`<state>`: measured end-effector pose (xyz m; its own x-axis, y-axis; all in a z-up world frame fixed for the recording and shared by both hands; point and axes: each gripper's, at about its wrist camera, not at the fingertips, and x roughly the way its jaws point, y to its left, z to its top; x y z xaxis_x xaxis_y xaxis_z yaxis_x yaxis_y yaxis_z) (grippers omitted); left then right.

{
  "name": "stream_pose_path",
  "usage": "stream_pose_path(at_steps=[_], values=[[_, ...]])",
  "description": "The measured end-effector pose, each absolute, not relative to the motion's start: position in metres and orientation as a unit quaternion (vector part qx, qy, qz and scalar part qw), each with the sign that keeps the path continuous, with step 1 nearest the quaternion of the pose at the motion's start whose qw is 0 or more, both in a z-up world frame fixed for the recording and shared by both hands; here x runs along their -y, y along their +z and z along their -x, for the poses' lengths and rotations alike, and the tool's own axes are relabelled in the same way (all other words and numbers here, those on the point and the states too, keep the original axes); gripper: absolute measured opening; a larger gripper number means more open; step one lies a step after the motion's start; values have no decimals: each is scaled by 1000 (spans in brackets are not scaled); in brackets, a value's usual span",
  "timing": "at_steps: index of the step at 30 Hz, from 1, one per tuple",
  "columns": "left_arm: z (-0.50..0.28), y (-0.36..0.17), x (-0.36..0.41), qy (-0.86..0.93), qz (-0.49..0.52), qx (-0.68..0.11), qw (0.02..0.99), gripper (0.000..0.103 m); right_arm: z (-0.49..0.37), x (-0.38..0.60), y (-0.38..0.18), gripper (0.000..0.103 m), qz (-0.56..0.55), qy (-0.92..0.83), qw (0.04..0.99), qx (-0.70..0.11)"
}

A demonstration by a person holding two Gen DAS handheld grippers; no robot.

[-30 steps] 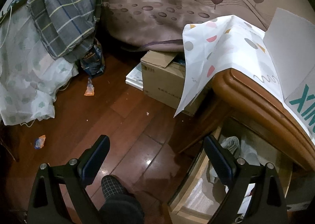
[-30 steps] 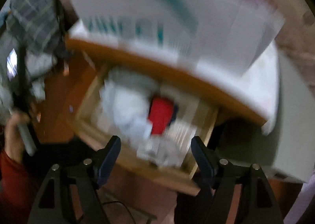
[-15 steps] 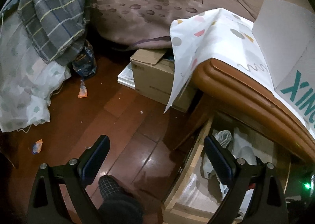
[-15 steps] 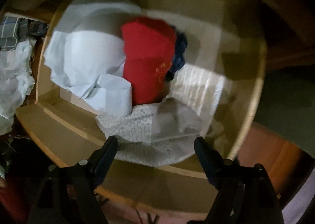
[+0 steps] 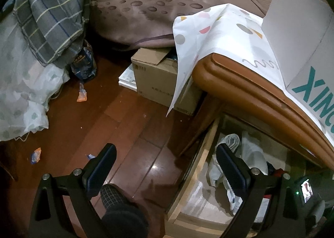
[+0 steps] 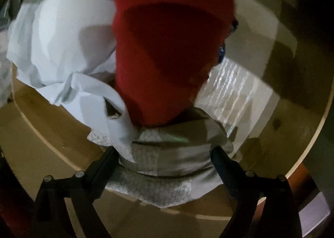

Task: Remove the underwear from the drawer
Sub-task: 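Grasp the white hexagon-patterned sock with the right tool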

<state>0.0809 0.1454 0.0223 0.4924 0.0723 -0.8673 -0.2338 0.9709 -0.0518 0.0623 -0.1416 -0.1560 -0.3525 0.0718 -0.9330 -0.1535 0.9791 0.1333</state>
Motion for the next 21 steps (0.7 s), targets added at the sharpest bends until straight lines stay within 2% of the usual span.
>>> stream_pose_path(at_steps=[7, 11, 14, 16, 18, 21], values=[[-79, 23, -148, 95, 77, -493, 861, 95, -64, 143, -165, 95, 26, 95, 563, -820], [-80, 22, -148, 98, 77, -492, 861, 95, -61, 143, -160, 91, 36, 97, 575, -812], [-80, 22, -146, 98, 76, -491, 862, 95, -56, 137, -151, 71, 58, 99, 591, -798], [-80, 22, -145, 95, 74, -491, 863, 95, -50, 134, -140, 54, 66, 101, 611, -783], [-80, 22, -143, 92, 71, -491, 863, 95, -43, 132, -131, 43, 63, 100, 627, -770], [-78, 24, -139, 87, 63, -489, 866, 95, -32, 137, -116, 37, 48, 94, 658, -746]])
